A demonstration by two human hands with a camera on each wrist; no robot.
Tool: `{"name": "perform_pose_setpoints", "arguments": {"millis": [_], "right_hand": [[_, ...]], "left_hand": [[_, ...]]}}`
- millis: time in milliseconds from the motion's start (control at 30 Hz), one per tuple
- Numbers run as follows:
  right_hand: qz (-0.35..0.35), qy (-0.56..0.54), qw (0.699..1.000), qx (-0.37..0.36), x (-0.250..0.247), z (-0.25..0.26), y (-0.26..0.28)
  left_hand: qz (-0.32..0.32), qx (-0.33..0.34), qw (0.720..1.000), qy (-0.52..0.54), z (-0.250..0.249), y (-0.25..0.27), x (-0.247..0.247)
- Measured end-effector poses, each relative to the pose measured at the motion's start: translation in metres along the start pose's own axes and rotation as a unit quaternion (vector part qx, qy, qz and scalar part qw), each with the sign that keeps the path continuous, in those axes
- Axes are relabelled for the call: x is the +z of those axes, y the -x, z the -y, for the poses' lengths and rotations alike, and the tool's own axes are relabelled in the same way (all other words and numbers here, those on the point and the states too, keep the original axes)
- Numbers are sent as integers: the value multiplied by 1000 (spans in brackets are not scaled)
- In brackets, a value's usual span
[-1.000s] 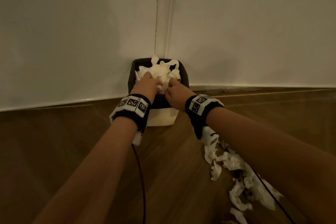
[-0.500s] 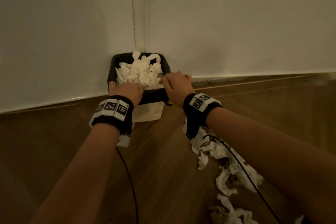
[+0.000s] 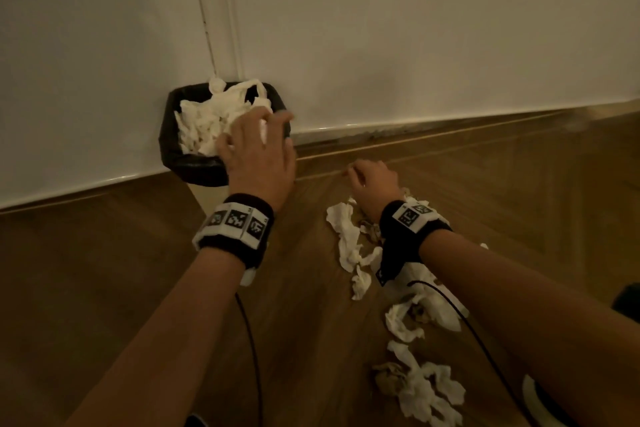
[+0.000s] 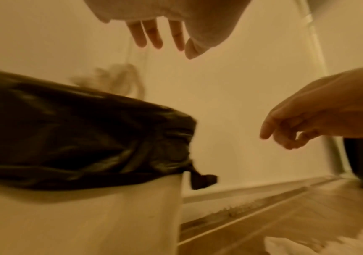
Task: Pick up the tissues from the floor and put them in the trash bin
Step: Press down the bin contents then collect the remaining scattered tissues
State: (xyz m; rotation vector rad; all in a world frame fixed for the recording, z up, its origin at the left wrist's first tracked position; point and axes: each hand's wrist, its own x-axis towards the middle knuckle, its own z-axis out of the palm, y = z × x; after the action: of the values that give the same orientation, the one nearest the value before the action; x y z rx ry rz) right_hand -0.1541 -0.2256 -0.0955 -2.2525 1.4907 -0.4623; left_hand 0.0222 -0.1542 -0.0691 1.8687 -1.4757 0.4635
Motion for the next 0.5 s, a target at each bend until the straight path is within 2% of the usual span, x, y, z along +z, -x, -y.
{"name": "perform_pose_setpoints", "arguments": {"millis": [67,100,167,233,300,400,500], "right_hand": [[7,-2,1000,28,6,-22,10],[15,-12,999,46,9,-34,15],[52,-24,993,100,13,-54,26],[101,-6,984,144,17,-72,36],[140,24,977,162,23,-86,45],[195,57,963,178,32,-102,59],[264,143,947,114,41,-113,72]], "left_hand": [[18,69,997,28,-27,8,11],[48,103,992,50,-37,14,17],[150,151,972,103,-51,28,36],[275,149,944,110,-59,43,58],[370,132,917,76,-62,59,83],[451,105,885,46,-59,80,114],[512,90,854,-14,-51,93,139]]}}
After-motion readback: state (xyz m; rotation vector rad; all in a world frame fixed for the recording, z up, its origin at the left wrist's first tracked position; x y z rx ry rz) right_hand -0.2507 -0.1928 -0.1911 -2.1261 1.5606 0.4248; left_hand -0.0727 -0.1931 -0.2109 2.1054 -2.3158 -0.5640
